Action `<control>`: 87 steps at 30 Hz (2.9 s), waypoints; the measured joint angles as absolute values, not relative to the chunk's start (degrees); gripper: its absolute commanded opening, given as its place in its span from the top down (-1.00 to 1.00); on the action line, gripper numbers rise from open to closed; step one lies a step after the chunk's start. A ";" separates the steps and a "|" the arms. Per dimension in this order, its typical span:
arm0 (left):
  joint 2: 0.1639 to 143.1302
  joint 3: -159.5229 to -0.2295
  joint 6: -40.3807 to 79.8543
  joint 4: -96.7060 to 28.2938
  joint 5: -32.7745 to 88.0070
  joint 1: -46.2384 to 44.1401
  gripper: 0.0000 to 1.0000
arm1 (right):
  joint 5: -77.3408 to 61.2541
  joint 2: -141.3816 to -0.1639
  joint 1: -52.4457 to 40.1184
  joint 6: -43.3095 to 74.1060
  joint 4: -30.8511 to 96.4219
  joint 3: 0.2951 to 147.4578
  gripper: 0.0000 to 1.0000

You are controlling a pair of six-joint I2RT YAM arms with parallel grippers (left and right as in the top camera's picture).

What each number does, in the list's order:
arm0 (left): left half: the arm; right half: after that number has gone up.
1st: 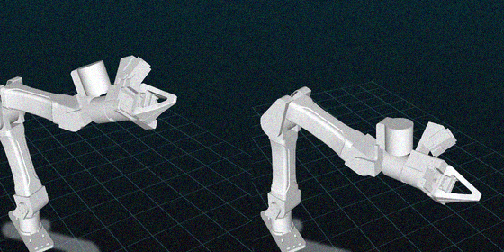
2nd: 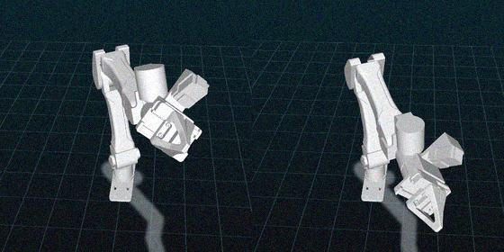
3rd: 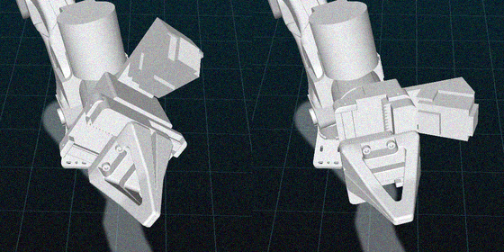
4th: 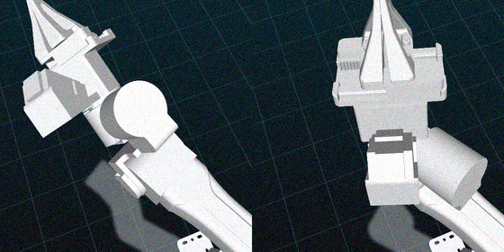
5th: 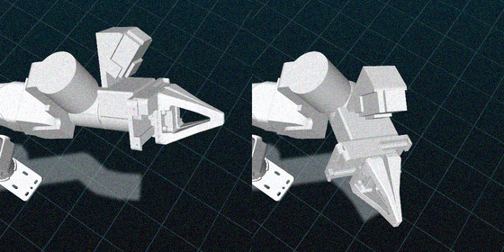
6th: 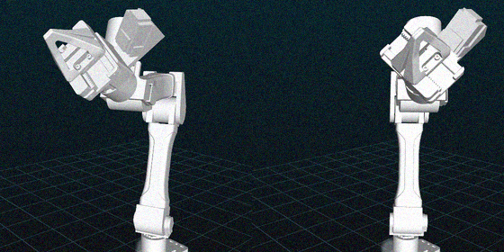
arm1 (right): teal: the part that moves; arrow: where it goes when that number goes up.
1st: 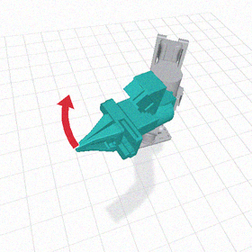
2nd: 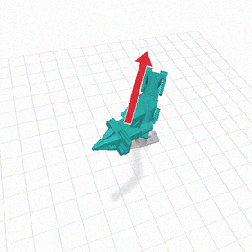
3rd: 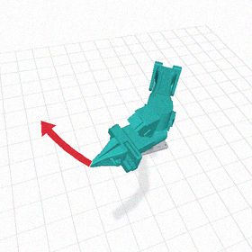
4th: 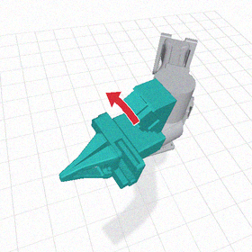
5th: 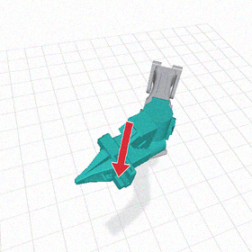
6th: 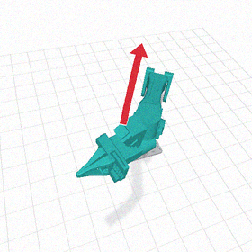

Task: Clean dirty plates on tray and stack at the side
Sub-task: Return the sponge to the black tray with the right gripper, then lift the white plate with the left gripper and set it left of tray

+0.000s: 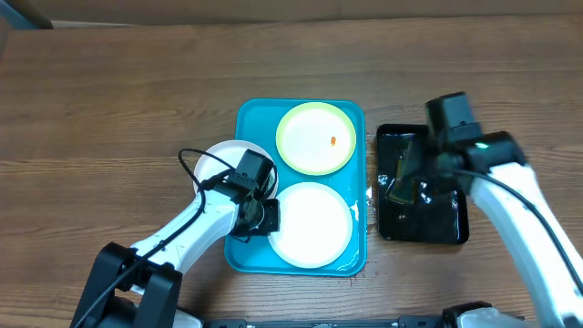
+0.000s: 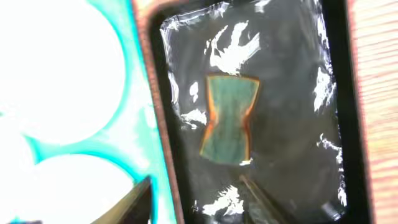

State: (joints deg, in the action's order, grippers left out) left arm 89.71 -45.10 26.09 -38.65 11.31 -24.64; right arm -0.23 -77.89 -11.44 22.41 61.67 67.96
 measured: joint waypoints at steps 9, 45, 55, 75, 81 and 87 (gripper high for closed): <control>90.24 -55.35 24.27 -49.39 8.43 -25.19 0.92 | -2.72 -63.99 -1.21 20.95 69.67 72.71 -0.64; 107.50 -90.59 -9.80 -15.81 -59.35 -62.65 0.92 | -12.71 -69.38 14.98 17.74 74.83 72.71 -0.87; 107.50 -90.59 -10.76 -15.81 -60.27 -62.65 0.92 | -12.71 -69.38 14.96 17.74 74.98 72.71 -0.88; 107.48 -90.78 3.18 -26.26 -54.83 -61.91 0.92 | -12.71 -69.38 14.96 17.72 75.59 72.71 -0.89; 107.44 -90.78 1.10 -26.72 -52.42 -59.99 0.92 | -12.71 -69.38 14.96 17.74 75.64 72.71 -0.89; 107.26 -90.80 -3.14 -24.14 -53.84 -60.51 0.92 | -12.71 -69.38 14.98 17.72 75.70 72.71 -0.89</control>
